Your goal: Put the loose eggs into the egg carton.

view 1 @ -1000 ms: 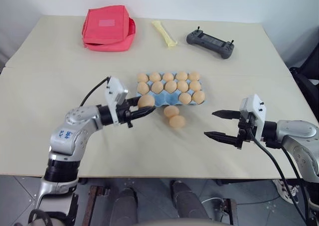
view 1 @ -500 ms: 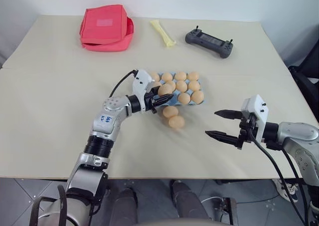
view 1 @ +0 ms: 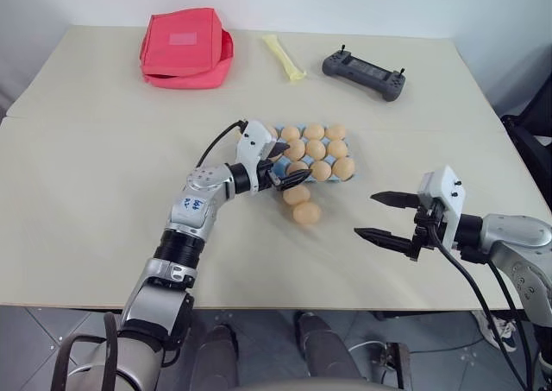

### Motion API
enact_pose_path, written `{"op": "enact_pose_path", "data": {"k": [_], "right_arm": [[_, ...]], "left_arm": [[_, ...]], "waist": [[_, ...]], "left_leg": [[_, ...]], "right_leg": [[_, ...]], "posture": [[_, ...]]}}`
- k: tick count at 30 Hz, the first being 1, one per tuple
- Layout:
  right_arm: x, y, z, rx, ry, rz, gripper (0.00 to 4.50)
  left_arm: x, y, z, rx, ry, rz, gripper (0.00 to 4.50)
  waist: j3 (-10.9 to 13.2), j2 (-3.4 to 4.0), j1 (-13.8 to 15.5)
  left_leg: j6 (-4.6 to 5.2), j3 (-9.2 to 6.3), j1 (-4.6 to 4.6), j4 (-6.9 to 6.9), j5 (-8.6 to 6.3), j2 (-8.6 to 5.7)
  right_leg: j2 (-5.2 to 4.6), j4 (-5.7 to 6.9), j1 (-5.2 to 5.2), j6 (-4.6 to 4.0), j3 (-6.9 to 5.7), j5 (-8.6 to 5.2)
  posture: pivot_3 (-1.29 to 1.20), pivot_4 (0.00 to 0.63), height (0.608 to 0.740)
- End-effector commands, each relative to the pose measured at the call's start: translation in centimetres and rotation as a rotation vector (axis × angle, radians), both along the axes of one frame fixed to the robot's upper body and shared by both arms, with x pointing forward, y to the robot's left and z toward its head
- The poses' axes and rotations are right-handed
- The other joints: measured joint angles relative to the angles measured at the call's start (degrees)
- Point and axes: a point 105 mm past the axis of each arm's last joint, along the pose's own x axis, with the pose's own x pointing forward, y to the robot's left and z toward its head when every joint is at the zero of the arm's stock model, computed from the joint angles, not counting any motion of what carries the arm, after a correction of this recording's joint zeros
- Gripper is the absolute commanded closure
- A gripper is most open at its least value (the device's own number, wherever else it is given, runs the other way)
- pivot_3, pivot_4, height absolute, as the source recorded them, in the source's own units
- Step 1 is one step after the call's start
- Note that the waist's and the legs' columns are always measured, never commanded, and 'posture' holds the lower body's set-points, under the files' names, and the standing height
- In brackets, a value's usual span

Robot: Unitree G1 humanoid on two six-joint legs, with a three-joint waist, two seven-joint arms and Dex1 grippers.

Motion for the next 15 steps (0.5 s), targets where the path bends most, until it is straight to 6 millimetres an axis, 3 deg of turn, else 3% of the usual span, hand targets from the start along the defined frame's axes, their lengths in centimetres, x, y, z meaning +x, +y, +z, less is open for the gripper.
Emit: {"op": "enact_pose_path", "data": {"k": [1, 2, 10, 15], "right_arm": [[0.1, -0.2, 1.4, -0.007, -0.051, 0.006, 0.0], [0.1, -0.3, 1.5, -0.008, -0.051, 0.007, 0.0], [0.4, -0.3, 1.5, -0.011, -0.046, 0.023, 0.0], [0.5, -0.3, 1.5, -0.013, -0.042, 0.033, 0.0]], "left_arm": [[-1.1, 0.7, 2.8, -0.071, -0.083, -0.019, 0.01], [-1.6, 1.1, 2.9, -0.076, -0.08, -0.028, 0.01], [-5.9, 6.9, 2.0, -0.028, -0.07, -0.052, 0.01], [-7.7, 10.4, 1.0, 0.009, 0.002, -0.016, 0.01]], "waist": [[0.0, 0.0, -0.1], [0.0, 0.0, -0.1], [0.0, 0.05, -0.3], [0.0, 0.03, -0.1]], "left_leg": [[0.0, 0.0, 0.0, 0.0, 0.0, 0.0], [0.0, 0.0, 0.0, -0.03, 0.0, 0.0], [0.0, 0.0, 0.03, -0.09, 0.0, 0.02], [0.0, 0.01, 0.01, 0.03, 0.0, 0.0]], "right_leg": [[0.0, 0.0, 0.0, 0.14, 0.0, 0.08], [0.0, 0.0, 0.0, 0.48, 0.0, 0.26], [0.0, 0.06, -0.05, 0.46, -0.01, 0.25], [-0.06, -0.01, 0.01, -0.4, -0.02, -0.21]], "posture": [[0.0, 0.15, 0.74], [0.0, 0.15, 0.74], [0.0, 0.15, 0.74], [0.0, 0.15, 0.74]]}}
